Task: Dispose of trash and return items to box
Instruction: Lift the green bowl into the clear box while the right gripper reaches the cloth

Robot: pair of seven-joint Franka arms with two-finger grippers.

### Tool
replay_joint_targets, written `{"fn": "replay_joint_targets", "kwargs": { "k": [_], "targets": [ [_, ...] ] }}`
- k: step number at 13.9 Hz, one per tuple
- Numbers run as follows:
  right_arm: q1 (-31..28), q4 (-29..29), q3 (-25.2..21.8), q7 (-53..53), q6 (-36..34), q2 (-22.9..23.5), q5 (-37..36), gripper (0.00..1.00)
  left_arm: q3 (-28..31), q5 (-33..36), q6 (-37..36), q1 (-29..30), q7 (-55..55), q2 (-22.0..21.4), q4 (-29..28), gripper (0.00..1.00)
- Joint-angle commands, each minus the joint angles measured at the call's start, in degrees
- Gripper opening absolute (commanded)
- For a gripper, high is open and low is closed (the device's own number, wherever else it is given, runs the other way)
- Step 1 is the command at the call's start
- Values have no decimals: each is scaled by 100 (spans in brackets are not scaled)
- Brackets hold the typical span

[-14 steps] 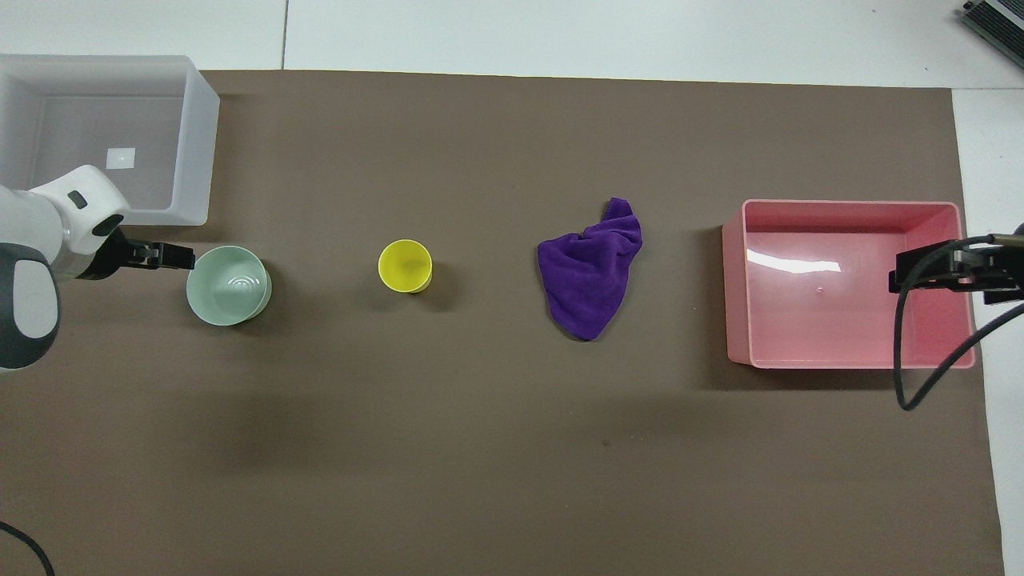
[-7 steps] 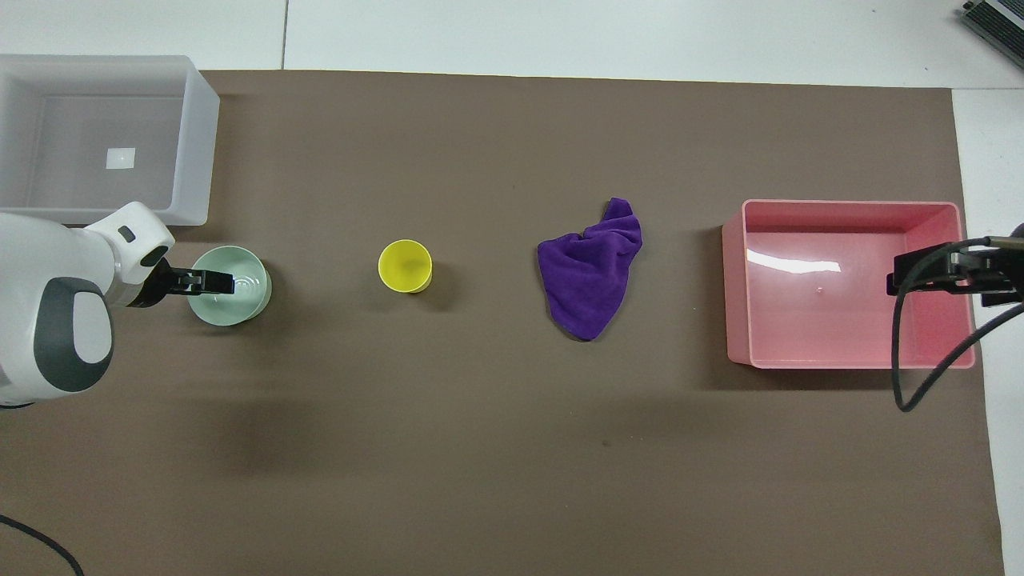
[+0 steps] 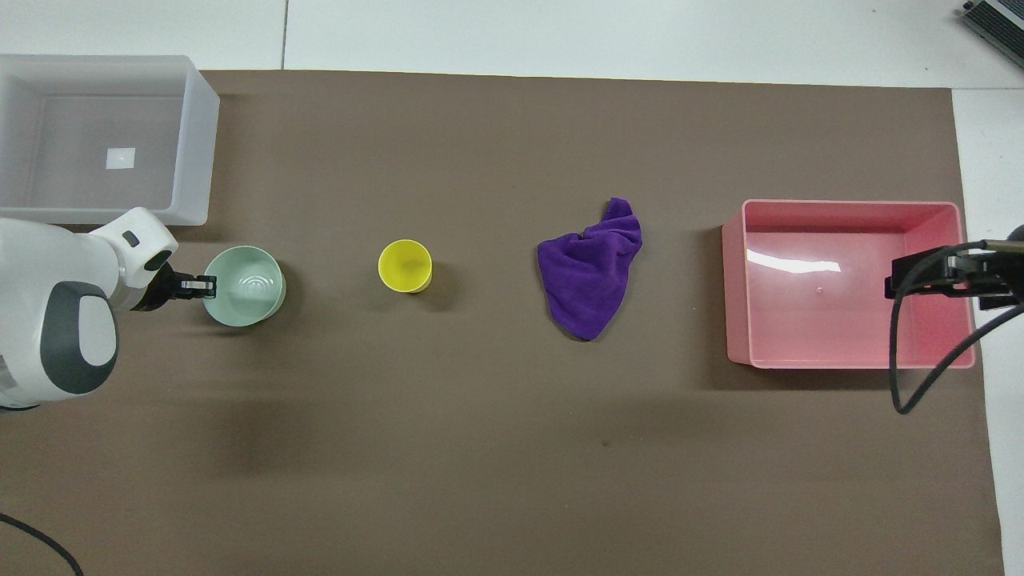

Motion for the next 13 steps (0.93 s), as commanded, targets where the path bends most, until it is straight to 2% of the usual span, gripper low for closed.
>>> {"fn": "replay_joint_targets", "kwargs": {
  "k": [1,5,6,7,9,10,11,13],
  "targets": [
    [-79,-416,33,-140,157,-281,104,100,50,-97,-67,-11,65,-90,161,0],
    [-61,-556,33,-158,253,-316,112,100,68,-97,-935,129,74,-152,995,0],
    [-35,-783,33,-149,663,-360,104,100,68,-89,-1155,208,109,-108,1276,0],
    [52,-1099,42,-140,1076,-447,104,100,68,-89,-1297,287,170,-21,1575,0],
    [185,-1312,42,-71,1561,-422,104,100,68,-62,-1351,341,188,199,2041,0],
    [229,-1348,59,8,1772,-344,104,100,77,-19,-1316,358,171,304,2244,0],
    [516,-1339,68,140,1905,-238,104,100,77,25,-1307,376,162,436,2489,0],
    [808,-1339,77,718,2317,25,68,100,85,61,-1490,411,153,909,3208,0]
  ]
}}
